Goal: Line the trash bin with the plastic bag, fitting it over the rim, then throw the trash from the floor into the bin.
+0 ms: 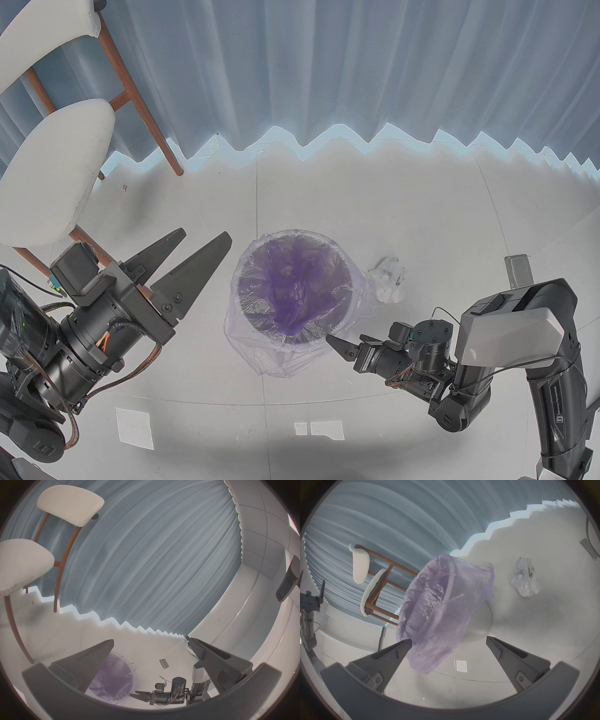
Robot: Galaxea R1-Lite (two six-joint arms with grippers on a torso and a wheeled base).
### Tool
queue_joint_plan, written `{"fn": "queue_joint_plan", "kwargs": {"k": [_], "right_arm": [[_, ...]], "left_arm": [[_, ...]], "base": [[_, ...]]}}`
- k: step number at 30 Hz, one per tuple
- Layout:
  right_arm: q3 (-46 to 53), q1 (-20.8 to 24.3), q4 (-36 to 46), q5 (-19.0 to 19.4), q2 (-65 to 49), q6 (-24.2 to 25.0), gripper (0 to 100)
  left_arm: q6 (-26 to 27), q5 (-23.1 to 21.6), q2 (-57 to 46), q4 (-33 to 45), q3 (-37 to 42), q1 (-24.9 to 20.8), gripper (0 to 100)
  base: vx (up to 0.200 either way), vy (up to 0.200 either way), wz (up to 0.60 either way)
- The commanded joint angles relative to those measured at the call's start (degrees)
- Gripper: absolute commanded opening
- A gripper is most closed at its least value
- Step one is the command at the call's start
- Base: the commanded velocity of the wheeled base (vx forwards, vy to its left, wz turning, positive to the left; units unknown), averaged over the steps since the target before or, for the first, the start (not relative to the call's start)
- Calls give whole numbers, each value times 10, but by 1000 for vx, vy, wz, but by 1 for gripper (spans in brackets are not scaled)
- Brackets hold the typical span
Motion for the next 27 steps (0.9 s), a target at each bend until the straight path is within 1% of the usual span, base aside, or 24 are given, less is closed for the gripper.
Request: {"fn": "queue_joint_plan", "kwargs": {"k": [1, 11, 20, 27], "right_arm": [[1, -2, -8, 0, 15, -5, 100], [7, -17, -9, 0, 26, -10, 100], [-21, -24, -7, 0, 46, -10, 100], [-72, -34, 54, 0, 53, -10, 100]], "left_arm": [[1, 0, 1, 0, 3, -7, 100], [11, 0, 2, 0, 7, -9, 100], [11, 1, 2, 0, 12, -13, 100], [11, 0, 2, 0, 15, -15, 100]], "base": [[0, 0, 0], [0, 0, 0], [0, 0, 0], [0, 0, 0]]}}
